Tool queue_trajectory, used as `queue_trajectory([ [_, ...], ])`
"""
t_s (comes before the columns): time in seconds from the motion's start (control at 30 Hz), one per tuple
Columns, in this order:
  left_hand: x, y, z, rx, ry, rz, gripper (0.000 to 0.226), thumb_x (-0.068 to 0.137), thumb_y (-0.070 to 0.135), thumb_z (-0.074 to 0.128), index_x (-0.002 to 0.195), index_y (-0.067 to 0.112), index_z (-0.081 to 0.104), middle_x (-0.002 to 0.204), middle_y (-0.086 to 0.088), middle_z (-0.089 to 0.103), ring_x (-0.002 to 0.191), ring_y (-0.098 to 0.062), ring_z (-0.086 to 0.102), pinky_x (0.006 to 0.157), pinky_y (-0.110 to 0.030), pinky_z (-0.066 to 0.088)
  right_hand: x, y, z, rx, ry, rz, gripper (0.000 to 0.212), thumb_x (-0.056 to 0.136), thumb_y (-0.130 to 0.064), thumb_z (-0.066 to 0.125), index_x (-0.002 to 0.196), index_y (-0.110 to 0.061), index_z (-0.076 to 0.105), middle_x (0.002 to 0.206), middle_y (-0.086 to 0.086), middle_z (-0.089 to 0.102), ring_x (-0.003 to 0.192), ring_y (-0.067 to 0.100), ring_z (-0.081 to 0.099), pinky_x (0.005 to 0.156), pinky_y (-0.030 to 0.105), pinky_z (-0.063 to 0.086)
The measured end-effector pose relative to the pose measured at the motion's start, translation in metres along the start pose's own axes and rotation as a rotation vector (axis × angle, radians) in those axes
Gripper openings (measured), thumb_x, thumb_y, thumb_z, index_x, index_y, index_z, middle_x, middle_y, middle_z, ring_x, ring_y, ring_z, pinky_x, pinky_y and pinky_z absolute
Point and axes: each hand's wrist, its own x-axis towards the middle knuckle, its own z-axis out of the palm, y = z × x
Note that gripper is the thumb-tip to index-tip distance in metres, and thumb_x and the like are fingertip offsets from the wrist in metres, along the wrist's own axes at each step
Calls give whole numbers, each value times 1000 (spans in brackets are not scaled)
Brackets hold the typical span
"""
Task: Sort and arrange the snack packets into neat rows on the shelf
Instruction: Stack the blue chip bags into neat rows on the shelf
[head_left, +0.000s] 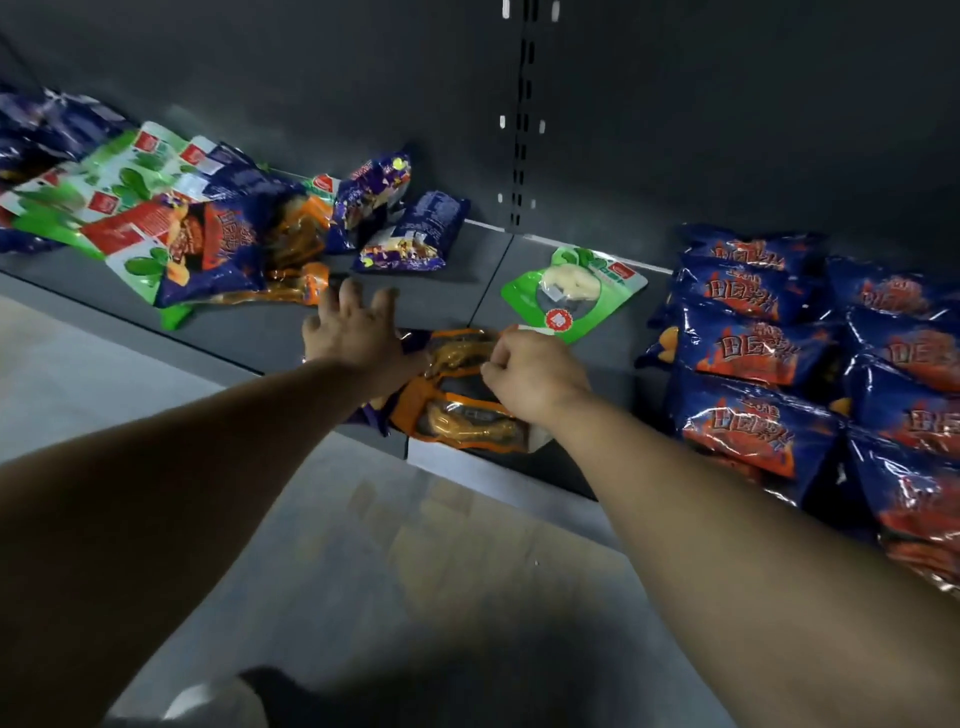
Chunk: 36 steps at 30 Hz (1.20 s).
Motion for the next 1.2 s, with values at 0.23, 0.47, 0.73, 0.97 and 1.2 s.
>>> queue_trajectory([
  [0.23,11,-4,24,-114,-248,-213,127,66,73,65,150,23,-16,157,-21,-12,142,-47,-7,110,-61,18,19,-26,11,5,20,50,16,91,-32,54,94,-20,65,108,4,65,101,26,60,82,31,50],
  [0.47,22,-3,44,3,-220,-114,97,85,32,63,151,19,-6,154,-23,-3,141,-48,-2,110,-58,25,25,-43,35,-69,-26,45,20,89,-25,57,84,-10,69,95,11,69,94,28,62,79,35,51],
  [0.73,47,-22,26,-198,-139,34,67,84,26,65,140,19,30,138,-16,34,128,-37,35,99,-47,39,43,-52,41,59,57,146,9,89,-27,60,82,-23,64,99,4,68,97,23,61,81,30,49],
  [0.97,79,-48,-24,-1265,-245,-62,59,77,16,74,131,17,51,114,-3,63,94,-21,63,79,-34,53,55,-40,25,560,224,281,12,86,-30,68,85,-21,61,81,-4,61,83,18,58,72,26,43],
  [1.2,76,-34,-37,-1666,-392,-430,15,87,14,65,99,15,56,100,-4,66,86,-21,65,60,-36,55,39,-62,32,344,82,28,115,65,-37,85,152,-23,12,157,0,18,143,14,19,113,24,20],
])
